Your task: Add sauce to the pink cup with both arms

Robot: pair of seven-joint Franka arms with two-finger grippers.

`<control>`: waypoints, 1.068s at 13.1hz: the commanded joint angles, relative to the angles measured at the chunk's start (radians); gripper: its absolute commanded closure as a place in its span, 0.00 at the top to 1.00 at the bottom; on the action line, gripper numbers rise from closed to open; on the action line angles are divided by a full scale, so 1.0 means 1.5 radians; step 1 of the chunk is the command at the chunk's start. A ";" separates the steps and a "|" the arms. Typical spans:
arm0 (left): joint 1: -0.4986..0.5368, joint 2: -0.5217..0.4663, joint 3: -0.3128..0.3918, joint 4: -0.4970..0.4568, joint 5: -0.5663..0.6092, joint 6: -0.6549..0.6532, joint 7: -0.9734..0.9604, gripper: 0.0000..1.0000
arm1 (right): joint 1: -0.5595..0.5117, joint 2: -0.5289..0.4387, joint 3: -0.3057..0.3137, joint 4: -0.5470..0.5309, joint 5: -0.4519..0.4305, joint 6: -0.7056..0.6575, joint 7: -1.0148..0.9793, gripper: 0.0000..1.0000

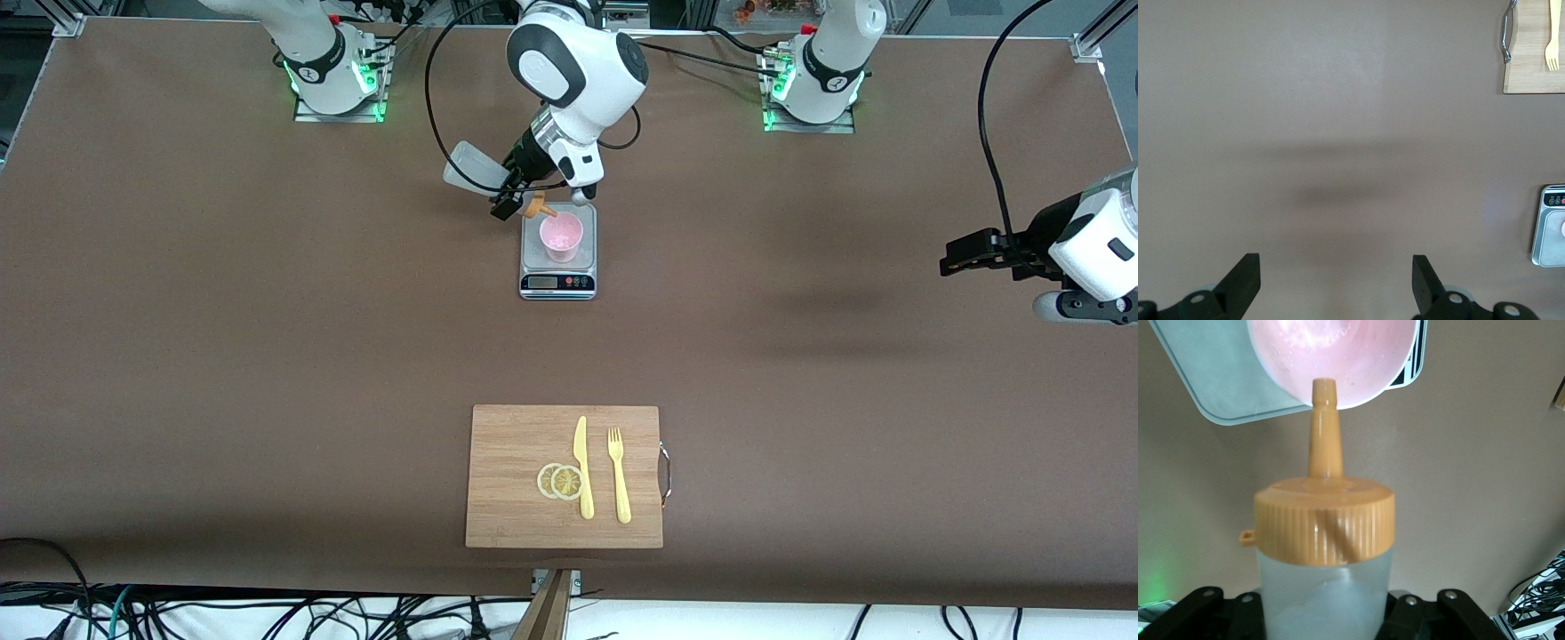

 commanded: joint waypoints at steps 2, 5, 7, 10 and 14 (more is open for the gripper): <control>-0.003 0.007 0.001 0.016 0.011 -0.004 0.014 1.00 | 0.003 -0.001 -0.004 0.007 -0.011 -0.011 0.010 0.19; -0.003 0.007 0.001 0.016 0.011 -0.005 0.014 1.00 | -0.005 -0.001 -0.005 0.007 -0.005 0.004 0.009 0.19; -0.003 0.007 0.001 0.016 0.011 -0.005 0.013 1.00 | -0.023 -0.001 -0.005 0.007 0.002 0.023 0.002 0.19; -0.003 0.007 0.001 0.016 0.011 -0.004 0.013 1.00 | -0.040 -0.002 -0.004 0.005 0.025 0.037 -0.001 0.20; -0.004 0.007 0.001 0.016 0.011 -0.004 0.013 1.00 | -0.051 -0.003 -0.004 -0.001 0.083 0.076 -0.002 0.20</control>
